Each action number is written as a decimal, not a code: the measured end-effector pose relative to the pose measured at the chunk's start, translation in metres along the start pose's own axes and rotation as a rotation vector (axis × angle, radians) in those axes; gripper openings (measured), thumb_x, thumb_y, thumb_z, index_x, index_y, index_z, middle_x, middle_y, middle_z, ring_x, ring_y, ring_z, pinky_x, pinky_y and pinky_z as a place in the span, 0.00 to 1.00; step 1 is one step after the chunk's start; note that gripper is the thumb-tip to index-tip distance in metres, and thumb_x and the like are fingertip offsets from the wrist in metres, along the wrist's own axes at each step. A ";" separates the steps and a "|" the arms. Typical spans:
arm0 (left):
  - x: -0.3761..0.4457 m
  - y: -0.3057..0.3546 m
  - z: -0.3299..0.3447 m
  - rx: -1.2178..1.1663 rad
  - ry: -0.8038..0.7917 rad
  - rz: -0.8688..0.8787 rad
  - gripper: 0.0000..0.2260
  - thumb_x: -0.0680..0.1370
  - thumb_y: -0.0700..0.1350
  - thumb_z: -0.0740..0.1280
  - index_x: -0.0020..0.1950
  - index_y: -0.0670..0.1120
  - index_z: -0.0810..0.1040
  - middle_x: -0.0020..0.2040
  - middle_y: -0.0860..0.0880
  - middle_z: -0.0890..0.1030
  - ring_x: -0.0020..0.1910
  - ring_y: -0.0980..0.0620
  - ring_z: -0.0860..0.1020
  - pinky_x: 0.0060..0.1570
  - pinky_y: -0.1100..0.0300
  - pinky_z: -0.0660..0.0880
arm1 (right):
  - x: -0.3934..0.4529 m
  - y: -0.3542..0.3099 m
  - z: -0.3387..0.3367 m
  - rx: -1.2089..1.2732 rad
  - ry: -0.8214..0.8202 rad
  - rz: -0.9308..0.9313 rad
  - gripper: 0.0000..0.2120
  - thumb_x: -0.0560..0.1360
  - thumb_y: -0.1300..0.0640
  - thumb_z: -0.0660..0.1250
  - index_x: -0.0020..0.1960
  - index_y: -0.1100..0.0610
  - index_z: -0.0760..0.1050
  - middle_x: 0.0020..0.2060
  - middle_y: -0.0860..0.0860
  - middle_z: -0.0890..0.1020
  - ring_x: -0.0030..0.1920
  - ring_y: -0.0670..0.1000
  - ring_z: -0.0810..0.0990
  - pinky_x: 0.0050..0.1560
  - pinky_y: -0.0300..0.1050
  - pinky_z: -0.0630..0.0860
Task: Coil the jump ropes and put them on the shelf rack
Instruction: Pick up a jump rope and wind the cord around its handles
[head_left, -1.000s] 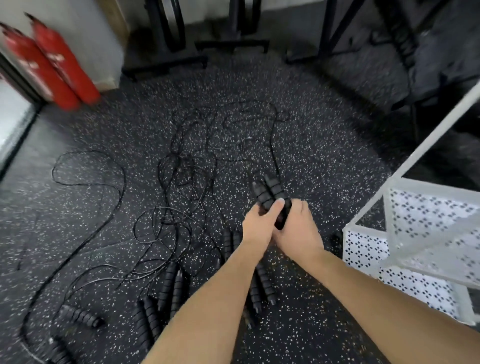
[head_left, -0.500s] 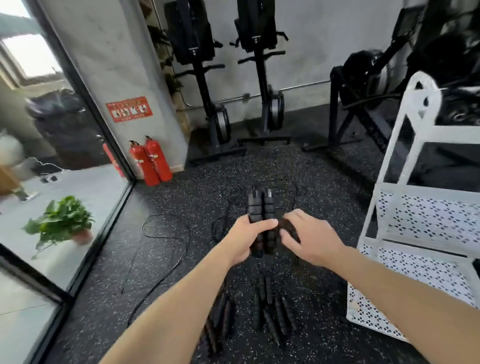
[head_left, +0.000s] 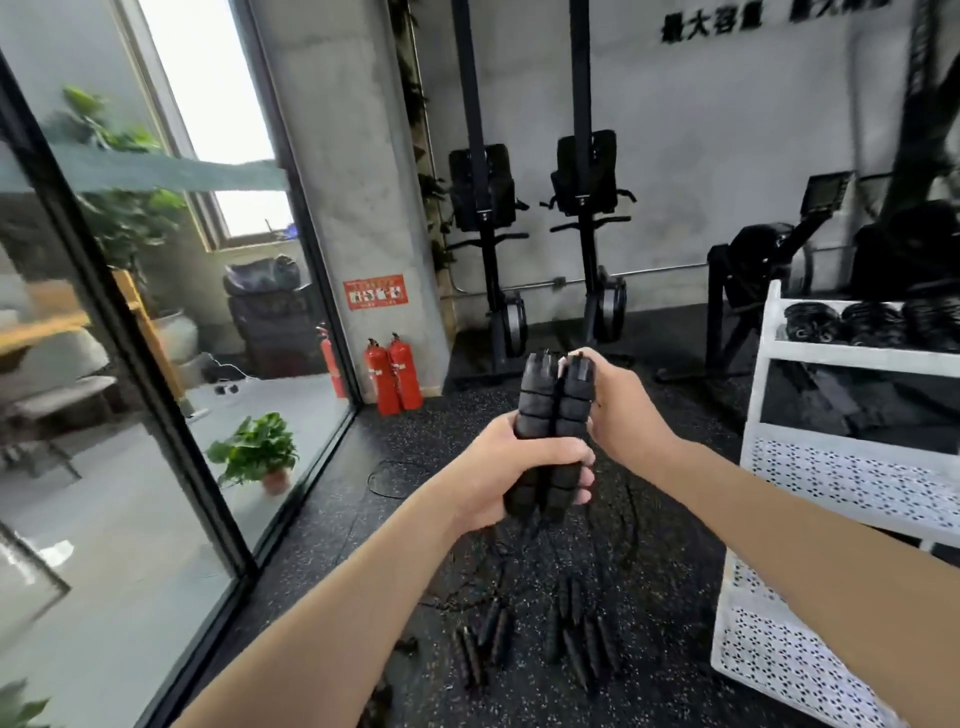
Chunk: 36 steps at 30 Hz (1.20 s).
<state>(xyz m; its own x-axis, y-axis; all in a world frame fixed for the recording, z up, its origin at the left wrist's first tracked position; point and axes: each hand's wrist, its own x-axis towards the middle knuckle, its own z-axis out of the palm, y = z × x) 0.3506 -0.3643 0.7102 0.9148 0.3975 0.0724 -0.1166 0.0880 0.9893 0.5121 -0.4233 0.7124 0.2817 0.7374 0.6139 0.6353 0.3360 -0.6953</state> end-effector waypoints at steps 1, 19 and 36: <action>-0.007 0.006 0.004 -0.017 -0.008 0.027 0.10 0.78 0.36 0.71 0.58 0.38 0.79 0.50 0.38 0.82 0.45 0.43 0.81 0.51 0.45 0.80 | -0.005 -0.015 0.000 0.125 -0.014 0.043 0.15 0.83 0.58 0.56 0.37 0.54 0.63 0.28 0.49 0.64 0.28 0.48 0.60 0.29 0.44 0.59; -0.022 0.027 0.031 -0.120 0.238 0.265 0.09 0.74 0.36 0.70 0.53 0.36 0.81 0.40 0.41 0.81 0.36 0.46 0.79 0.38 0.55 0.79 | -0.045 -0.067 -0.006 0.144 0.055 -0.061 0.17 0.86 0.55 0.54 0.66 0.35 0.69 0.33 0.39 0.77 0.34 0.42 0.75 0.34 0.38 0.75; -0.013 0.022 0.034 -0.438 0.402 0.309 0.22 0.73 0.40 0.70 0.64 0.32 0.76 0.61 0.38 0.84 0.57 0.39 0.81 0.55 0.47 0.78 | -0.079 -0.066 0.021 -0.115 -0.083 -0.145 0.14 0.86 0.59 0.57 0.65 0.44 0.73 0.51 0.43 0.83 0.55 0.42 0.80 0.53 0.35 0.74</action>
<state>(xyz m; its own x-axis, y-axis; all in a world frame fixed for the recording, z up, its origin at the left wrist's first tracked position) 0.3497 -0.3989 0.7351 0.6086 0.7658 0.2078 -0.5741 0.2442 0.7815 0.4328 -0.4911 0.7023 0.1243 0.7333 0.6685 0.7444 0.3765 -0.5514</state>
